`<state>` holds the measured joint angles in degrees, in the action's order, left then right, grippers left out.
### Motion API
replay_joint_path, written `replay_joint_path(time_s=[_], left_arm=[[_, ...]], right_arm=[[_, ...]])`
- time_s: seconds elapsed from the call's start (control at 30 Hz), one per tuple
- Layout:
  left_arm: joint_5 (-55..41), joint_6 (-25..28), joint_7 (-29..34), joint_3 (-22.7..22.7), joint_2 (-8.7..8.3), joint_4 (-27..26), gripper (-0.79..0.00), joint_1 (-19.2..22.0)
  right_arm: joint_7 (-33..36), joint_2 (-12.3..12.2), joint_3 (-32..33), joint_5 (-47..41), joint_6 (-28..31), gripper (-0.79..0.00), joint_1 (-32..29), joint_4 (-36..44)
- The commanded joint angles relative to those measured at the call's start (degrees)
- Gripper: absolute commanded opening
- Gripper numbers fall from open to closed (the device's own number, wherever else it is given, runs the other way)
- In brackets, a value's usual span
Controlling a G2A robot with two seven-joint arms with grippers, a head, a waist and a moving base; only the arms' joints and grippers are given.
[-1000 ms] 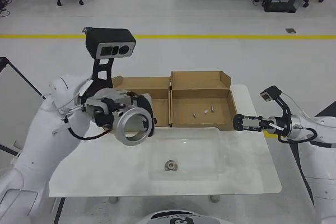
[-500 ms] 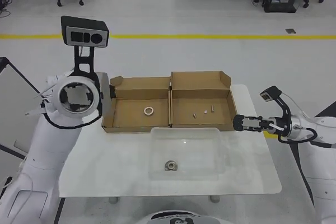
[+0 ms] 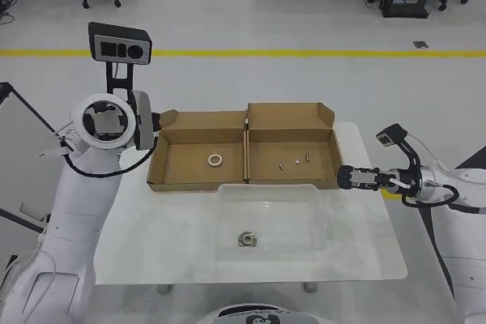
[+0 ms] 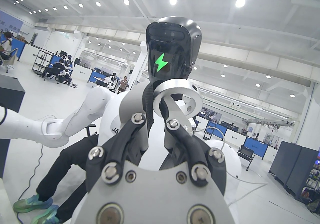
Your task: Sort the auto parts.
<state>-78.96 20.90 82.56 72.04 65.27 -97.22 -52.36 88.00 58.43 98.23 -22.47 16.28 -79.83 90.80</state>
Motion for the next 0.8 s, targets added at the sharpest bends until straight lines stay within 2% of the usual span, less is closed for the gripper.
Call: replay_joint_path(time_s=[0.0, 0.2, 0.33, 0.7, 0.77], left_arm=[[-1.0, -0.8, -2.5, 0.2, 0.18, -1.3, -0.785, -1.0], [-6.3, -2.5, -3.0, 0.2, 1.01, -1.1, -0.785, -1.6], [0.5, -2.3, -4.9, 0.8, 1.00, -0.2, -0.785, -1.4], [15.7, -1.6, -8.8, 2.3, 0.84, -2.5, -0.785, -2.2], [13.4, -2.5, -9.3, 1.9, 1.03, -3.2, -0.785, -2.7]], right_arm=[[0.0, 0.0, 0.0, 0.0, 0.0, 0.000, 0.0, 0.0], [0.0, 0.0, 0.0, 0.0, 0.0, 0.000, 0.0, 0.0], [0.0, 0.0, 0.0, 0.0, 0.0, 0.000, 0.0, 0.0], [0.0, 0.0, 0.0, 0.0, 0.0, 0.000, 0.0, 0.0], [0.0, 0.0, 0.0, 0.0, 0.0, 0.000, 0.0, 0.0]])
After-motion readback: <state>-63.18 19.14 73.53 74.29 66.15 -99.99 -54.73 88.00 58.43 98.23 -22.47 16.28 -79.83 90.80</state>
